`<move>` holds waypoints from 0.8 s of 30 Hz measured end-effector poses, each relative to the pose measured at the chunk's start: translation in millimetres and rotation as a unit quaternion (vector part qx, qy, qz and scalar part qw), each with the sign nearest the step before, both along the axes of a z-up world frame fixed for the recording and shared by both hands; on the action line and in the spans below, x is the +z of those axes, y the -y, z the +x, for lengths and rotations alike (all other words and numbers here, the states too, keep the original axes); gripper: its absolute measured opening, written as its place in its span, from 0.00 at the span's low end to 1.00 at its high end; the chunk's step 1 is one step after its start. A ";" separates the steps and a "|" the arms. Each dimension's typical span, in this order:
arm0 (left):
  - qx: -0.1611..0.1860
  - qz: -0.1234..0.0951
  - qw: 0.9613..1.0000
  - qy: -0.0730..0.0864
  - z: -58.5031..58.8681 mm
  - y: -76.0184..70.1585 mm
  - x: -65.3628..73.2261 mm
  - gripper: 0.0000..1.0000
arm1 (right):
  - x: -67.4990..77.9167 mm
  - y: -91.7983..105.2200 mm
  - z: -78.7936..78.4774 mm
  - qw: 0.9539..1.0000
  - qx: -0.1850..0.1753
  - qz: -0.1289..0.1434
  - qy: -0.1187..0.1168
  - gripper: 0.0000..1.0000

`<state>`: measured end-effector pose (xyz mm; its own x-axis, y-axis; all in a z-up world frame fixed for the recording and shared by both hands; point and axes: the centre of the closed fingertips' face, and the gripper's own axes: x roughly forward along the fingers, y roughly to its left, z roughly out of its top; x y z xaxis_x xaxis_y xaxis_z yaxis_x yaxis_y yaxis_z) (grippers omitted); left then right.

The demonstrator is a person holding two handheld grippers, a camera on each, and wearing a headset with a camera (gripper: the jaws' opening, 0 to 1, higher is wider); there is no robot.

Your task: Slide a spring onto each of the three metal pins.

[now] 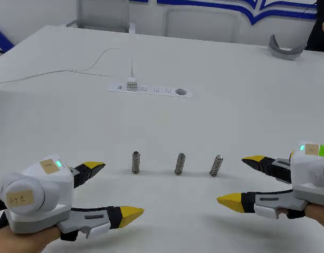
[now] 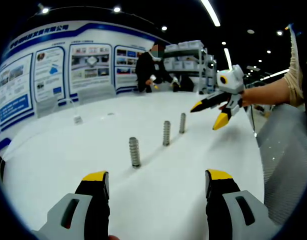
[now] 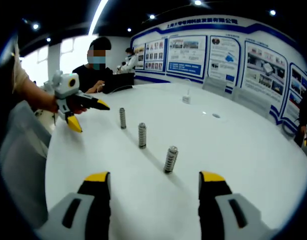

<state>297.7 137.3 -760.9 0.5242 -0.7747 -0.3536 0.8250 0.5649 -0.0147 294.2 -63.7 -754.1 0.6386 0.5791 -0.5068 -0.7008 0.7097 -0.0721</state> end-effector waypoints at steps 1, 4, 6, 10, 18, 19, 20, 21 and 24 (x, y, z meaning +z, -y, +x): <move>-0.001 0.001 1.000 0.000 0.1 0.0 -0.5 0.80 | -0.1 0.2 0.3 1.000 -0.001 0.000 0.000 0.73; -0.001 0.002 1.000 -0.001 0.3 -0.1 -1.1 0.80 | -0.3 1.4 1.0 1.000 -0.004 0.001 -0.001 0.73; -0.001 0.002 1.000 -0.002 0.8 -0.5 -1.3 0.80 | -0.5 1.9 1.1 1.000 -0.004 0.001 -0.001 0.73; -0.001 0.001 1.000 -0.004 1.0 0.0 -1.5 0.80 | -1.4 2.8 0.9 1.000 -0.006 0.001 -0.002 0.74; -0.005 0.005 1.000 -0.009 -2.5 1.9 -4.1 0.79 | -1.8 5.6 1.9 1.000 -0.012 -0.004 -0.001 0.70; -0.005 0.005 1.000 -0.011 -2.6 1.7 -4.8 0.78 | -0.1 7.2 2.8 1.000 -0.017 0.000 -0.003 0.68; -0.005 0.003 1.000 -0.014 -3.2 1.6 -5.3 0.76 | 1.3 8.4 3.5 1.000 -0.023 0.005 -0.005 0.63; -0.006 -0.001 1.000 -0.021 -4.4 1.7 -6.2 0.74 | 4.2 11.4 5.1 0.999 -0.031 0.005 -0.003 0.57; -0.025 -0.034 0.998 -0.051 -13.1 5.8 -7.1 0.51 | 8.2 18.7 6.4 0.998 -0.054 -0.006 -0.012 0.23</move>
